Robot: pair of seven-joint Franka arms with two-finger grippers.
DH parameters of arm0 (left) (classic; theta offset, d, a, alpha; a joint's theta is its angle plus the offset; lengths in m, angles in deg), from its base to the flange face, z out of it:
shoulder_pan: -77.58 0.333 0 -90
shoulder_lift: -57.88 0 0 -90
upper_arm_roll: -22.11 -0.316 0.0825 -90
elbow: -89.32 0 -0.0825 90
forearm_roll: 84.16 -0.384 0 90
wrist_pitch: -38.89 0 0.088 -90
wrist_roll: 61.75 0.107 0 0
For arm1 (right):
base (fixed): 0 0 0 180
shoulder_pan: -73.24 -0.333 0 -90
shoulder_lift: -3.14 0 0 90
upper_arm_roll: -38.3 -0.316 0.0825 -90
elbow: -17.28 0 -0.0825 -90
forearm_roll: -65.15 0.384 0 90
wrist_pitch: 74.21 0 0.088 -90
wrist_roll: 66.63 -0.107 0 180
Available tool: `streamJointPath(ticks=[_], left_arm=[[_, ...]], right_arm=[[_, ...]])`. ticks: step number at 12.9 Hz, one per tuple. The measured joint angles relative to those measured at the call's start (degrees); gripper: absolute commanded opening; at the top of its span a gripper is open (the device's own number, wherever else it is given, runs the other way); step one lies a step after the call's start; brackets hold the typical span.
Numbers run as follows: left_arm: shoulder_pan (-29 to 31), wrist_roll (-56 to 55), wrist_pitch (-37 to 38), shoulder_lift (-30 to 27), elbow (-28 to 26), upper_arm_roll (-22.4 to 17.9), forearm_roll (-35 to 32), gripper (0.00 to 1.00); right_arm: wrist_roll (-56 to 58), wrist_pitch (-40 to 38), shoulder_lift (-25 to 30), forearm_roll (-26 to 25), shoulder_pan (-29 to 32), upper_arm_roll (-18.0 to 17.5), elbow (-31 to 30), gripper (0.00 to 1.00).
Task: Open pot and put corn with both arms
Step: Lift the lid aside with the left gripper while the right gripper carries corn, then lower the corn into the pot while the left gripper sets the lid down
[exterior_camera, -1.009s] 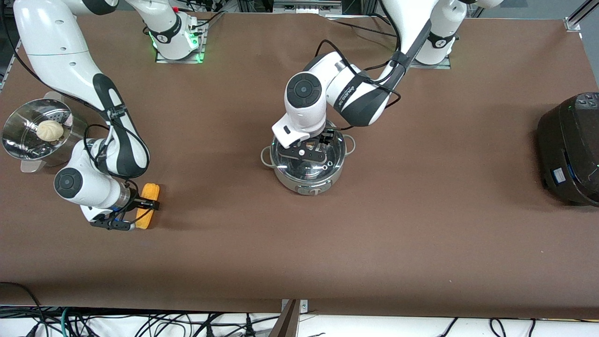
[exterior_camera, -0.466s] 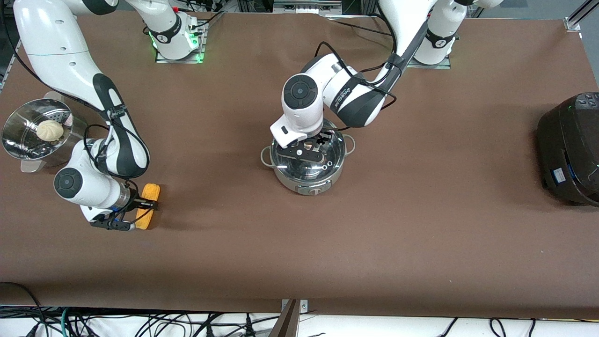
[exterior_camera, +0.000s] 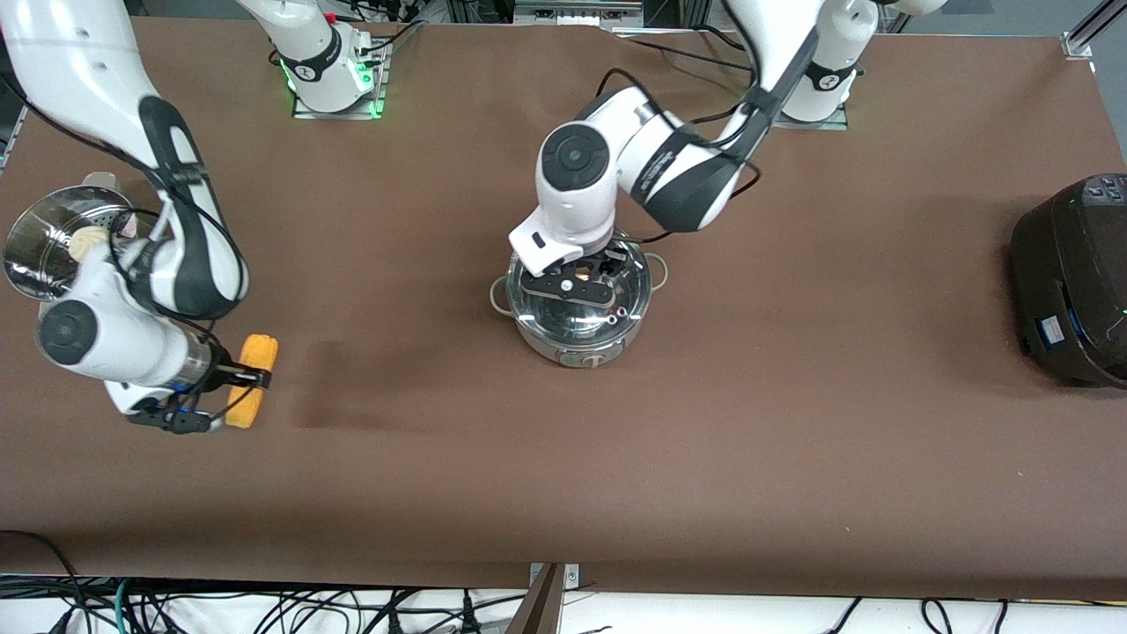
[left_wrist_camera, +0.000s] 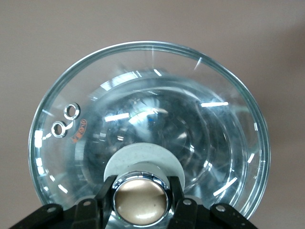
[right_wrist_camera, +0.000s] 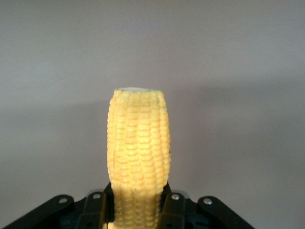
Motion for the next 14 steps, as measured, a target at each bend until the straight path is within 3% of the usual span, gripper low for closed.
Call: streamJointPath(ticks=[3,5,7,10,14], left_arm=[[8.9,6.6,13.3,-7.9,0.6,-0.3,-0.1,0.08],[14.5,13.1,22.0,-11.4,0.4,-0.6,-0.4,0.08],[20.2,19.2,25.0,-12.3,-1.6,-0.7,-1.7,0.12],[28.6,27.4,16.5,-11.1,-9.7,-0.7,-3.0,0.12],[36.0,34.9,-9.3,-9.5,-29.6,-0.5,-3.8,0.13]], right_arm=[[-0.5,-12.9,6.4,0.7,0.0,-4.9,5.0,0.0],[-6.7,-16.4,7.9,0.9,-0.1,-13.1,7.1,0.0],[-17.1,-14.5,7.5,0.8,-1.9,-20.9,7.3,0.0],[-25.6,-7.0,4.1,0.7,-9.8,-22.9,7.2,0.0],[-36.0,1.0,-2.2,-2.4,-18.5,-22.8,7.3,0.0]])
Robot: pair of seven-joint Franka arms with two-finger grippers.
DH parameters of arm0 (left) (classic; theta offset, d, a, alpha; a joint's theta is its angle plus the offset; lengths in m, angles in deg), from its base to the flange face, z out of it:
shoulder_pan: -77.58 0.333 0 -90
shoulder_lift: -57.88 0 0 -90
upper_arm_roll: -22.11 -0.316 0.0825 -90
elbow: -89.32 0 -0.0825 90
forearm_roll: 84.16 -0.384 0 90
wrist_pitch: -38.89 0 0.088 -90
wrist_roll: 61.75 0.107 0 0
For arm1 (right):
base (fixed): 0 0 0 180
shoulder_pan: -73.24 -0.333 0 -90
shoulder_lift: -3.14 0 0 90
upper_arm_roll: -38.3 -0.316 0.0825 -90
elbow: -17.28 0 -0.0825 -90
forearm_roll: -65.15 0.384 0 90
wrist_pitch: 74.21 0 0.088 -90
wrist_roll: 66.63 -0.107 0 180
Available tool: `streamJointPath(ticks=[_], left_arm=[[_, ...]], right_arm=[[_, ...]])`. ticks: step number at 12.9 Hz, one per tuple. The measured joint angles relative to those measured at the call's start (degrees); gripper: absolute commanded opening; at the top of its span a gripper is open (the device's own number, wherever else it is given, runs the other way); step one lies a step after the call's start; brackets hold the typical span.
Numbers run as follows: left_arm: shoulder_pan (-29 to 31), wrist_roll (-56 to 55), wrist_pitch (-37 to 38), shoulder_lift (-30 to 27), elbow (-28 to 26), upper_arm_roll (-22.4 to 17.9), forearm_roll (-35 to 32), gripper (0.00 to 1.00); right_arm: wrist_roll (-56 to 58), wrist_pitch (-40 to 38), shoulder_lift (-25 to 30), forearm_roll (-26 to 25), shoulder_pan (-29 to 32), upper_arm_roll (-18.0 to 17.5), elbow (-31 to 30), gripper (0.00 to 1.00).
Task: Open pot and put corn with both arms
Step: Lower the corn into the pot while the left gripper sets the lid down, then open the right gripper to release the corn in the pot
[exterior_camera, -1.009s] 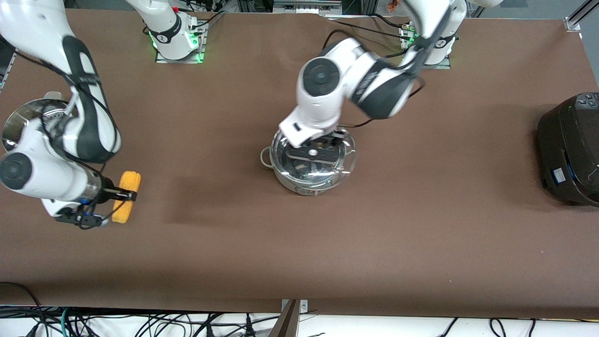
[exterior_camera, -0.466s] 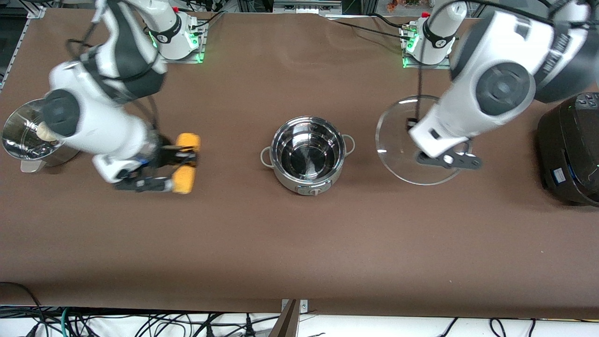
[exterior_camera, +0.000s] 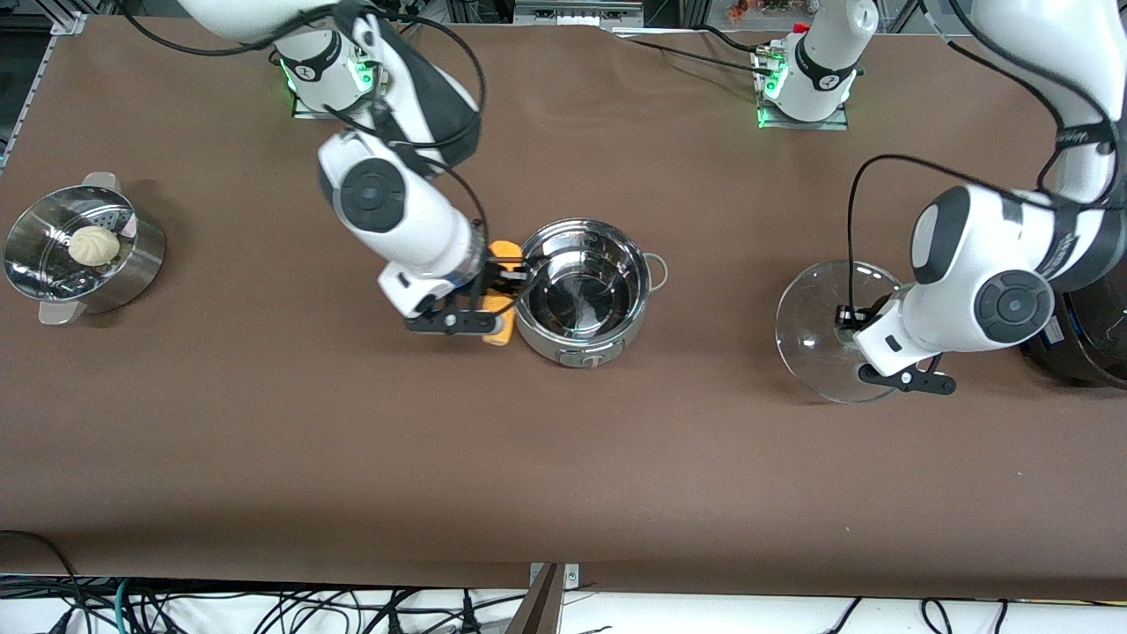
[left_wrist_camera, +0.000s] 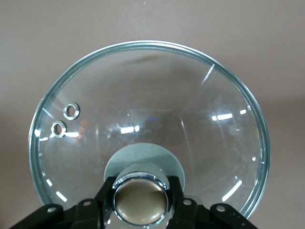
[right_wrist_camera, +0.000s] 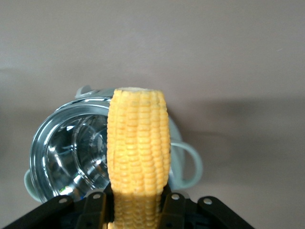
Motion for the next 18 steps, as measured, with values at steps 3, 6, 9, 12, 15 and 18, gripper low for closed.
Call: streamJointPath(ticks=[3,6,9,12,15,18], left_arm=[[0.8,0.3,-16.8,0.0,-13.6,0.2,0.0,1.0],[0.8,0.3,-18.4,-3.1,-16.7,0.4,0.0,1.0],[0.6,0.3,-0.3,-14.1,-8.2,2.8,0.1,1.0],[0.5,0.0,18.4,-20.0,8.4,3.7,2.2,1.0],[0.6,-4.1,23.3,-19.8,15.1,3.7,2.2,1.0],[0.7,-9.9,23.8,-18.1,15.3,3.5,3.6,1.0]], right_arm=[[-7.0,1.7,-4.6,-4.8,-5.4,0.1,2.0,0.0],[-11.8,2.5,-9.7,-7.6,-9.1,0.7,5.9,0.0],[-13.2,4.1,-12.8,-7.9,-13.2,4.1,7.3,0.0],[-13.4,4.6,-14.1,-8.0,-14.6,5.2,7.4,1.0],[-13.4,4.2,-14.2,-8.5,-14.6,5.8,8.1,1.0],[-12.9,-6.3,-12.9,-9.0,-14.5,6.0,13.9,1.0]])
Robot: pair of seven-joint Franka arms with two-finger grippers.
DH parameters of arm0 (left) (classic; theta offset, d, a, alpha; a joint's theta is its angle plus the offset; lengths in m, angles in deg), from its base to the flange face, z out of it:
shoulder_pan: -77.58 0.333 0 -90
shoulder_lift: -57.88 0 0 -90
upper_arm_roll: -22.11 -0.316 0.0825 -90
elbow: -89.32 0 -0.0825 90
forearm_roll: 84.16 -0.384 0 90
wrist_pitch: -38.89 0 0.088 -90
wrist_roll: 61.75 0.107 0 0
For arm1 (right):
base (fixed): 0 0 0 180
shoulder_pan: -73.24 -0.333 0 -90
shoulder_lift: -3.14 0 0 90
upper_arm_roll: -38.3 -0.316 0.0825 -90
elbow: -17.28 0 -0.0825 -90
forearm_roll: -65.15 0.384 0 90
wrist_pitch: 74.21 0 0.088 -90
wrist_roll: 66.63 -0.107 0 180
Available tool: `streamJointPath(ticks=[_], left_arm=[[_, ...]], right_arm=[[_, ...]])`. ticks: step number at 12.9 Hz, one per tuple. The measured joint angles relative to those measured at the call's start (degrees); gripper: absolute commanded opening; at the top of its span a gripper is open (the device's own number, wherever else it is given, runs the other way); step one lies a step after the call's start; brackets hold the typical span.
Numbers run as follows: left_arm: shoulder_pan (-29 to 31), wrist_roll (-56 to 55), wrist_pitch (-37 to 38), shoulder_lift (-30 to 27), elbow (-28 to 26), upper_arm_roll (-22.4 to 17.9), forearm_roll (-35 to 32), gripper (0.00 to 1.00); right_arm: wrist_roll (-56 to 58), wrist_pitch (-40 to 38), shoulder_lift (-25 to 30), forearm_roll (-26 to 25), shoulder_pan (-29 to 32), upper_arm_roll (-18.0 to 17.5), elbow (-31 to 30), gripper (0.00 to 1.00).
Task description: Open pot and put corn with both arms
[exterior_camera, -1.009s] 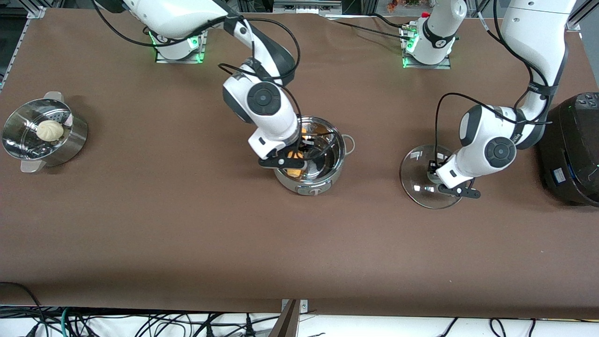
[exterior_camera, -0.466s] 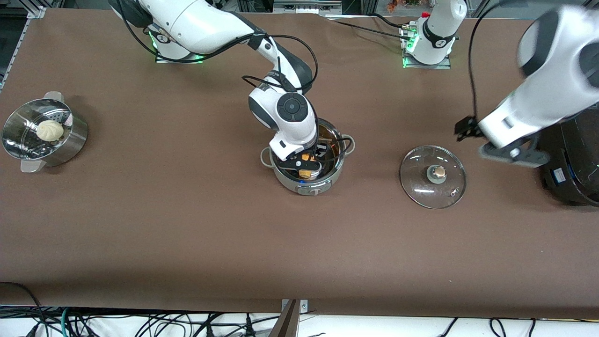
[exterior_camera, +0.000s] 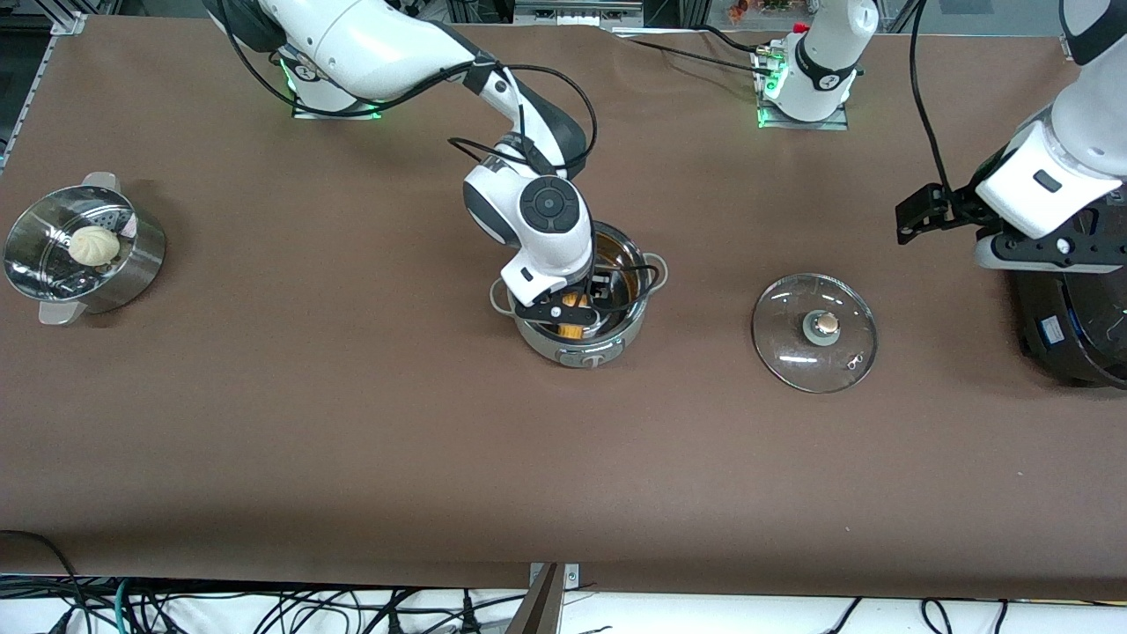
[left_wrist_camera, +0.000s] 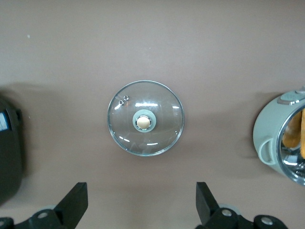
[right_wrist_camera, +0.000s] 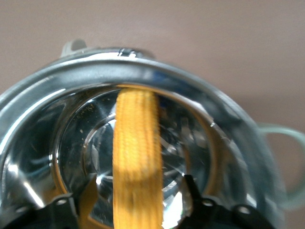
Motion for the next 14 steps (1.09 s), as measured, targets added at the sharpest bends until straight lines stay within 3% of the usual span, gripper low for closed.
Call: streamJointPath(ticks=[3,5,8,11,14], left_arm=[[0.0,-0.7,0.1,0.3,0.6,-0.1,0.1,1.0],[0.1,-0.7,0.2,0.3,0.9,-0.2,0.1,1.0],[0.1,-0.7,0.3,0.3,0.9,-0.2,0.1,1.0],[0.1,-0.9,0.4,0.3,1.0,-0.1,0.1,1.0],[0.1,-1.3,0.5,0.3,1.0,-0.1,0.1,1.0]], right_arm=[[10.0,-16.6,6.2,-0.5,4.7,1.8,9.7,1.0],[22.9,-23.8,12.5,0.1,17.4,1.9,11.0,1.0],[38.2,-31.4,17.0,2.2,35.3,1.6,11.0,1.0],[39.3,-34.0,19.0,2.0,38.5,2.9,10.8,1.0],[40.0,-30.3,26.1,3.2,38.4,9.9,2.8,1.0]])
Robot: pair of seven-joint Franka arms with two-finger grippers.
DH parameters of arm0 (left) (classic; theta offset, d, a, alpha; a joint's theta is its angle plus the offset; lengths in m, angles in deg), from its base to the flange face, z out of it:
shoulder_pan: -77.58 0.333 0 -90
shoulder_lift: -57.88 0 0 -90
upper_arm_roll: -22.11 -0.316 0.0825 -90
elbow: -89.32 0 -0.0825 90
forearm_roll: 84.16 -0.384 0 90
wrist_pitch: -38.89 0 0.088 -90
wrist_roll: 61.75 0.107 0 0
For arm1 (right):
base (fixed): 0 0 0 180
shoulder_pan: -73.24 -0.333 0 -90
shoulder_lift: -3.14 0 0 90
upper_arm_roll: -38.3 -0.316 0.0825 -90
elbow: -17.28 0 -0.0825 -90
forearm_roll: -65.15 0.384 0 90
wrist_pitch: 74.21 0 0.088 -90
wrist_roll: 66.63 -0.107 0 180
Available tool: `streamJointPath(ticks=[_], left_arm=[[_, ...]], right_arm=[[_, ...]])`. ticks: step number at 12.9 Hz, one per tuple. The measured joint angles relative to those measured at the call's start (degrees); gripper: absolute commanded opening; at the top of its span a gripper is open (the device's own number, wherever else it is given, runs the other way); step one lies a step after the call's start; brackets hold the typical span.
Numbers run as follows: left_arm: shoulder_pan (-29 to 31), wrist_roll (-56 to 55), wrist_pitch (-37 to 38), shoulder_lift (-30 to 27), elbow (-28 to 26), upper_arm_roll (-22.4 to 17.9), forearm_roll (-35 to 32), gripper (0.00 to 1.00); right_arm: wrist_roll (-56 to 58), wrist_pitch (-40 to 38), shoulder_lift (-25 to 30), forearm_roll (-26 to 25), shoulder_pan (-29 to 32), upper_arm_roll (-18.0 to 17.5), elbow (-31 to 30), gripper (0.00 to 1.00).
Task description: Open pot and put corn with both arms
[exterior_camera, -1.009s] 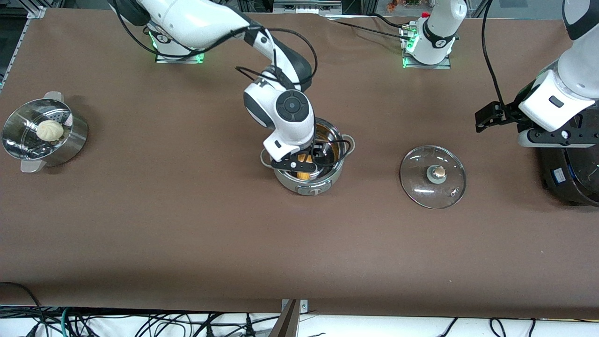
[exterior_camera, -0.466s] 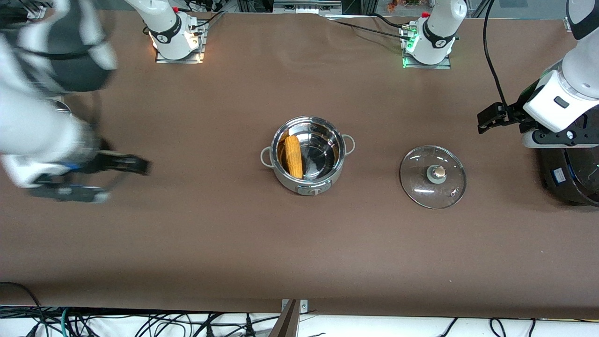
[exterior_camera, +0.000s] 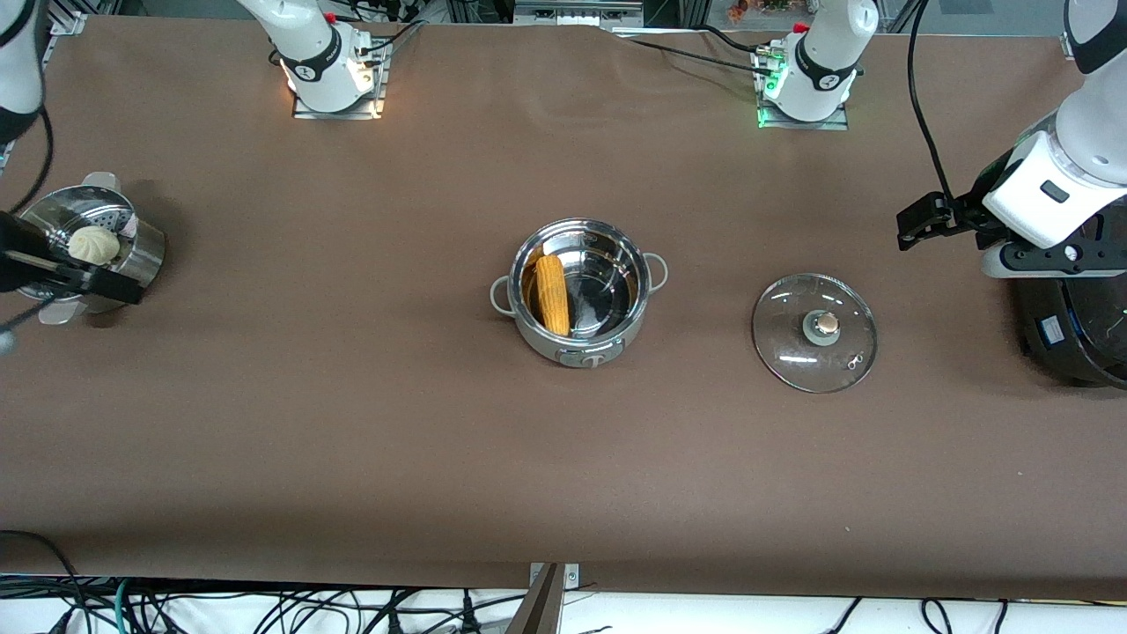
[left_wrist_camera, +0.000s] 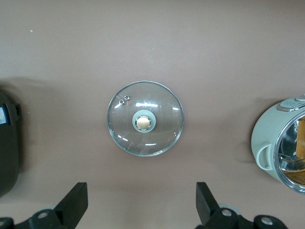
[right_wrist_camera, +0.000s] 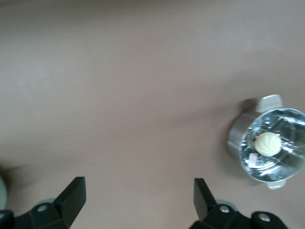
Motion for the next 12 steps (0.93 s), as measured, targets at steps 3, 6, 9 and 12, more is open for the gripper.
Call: streamJointPath(ticks=[3,6,9,12], left_arm=[[0.0,-0.2,0.0,0.0,0.0,-0.1,0.0,1.0],[0.0,-0.3,0.0,0.0,0.0,-0.2,0.0,1.0],[0.0,-0.3,0.1,0.0,0.0,-0.3,0.0,1.0],[0.1,-0.3,0.1,0.0,0.0,-0.3,0.0,1.0]], right_arm=[[5.2,6.6,10.6,3.6,0.0,3.9,-14.5,1.0],[17.1,8.9,13.6,3.9,-0.1,7.5,-20.1,1.0],[18.4,9.4,12.7,4.4,-0.1,8.2,-20.5,1.0],[18.4,10.0,12.4,4.5,-0.1,8.1,-20.4,1.0]])
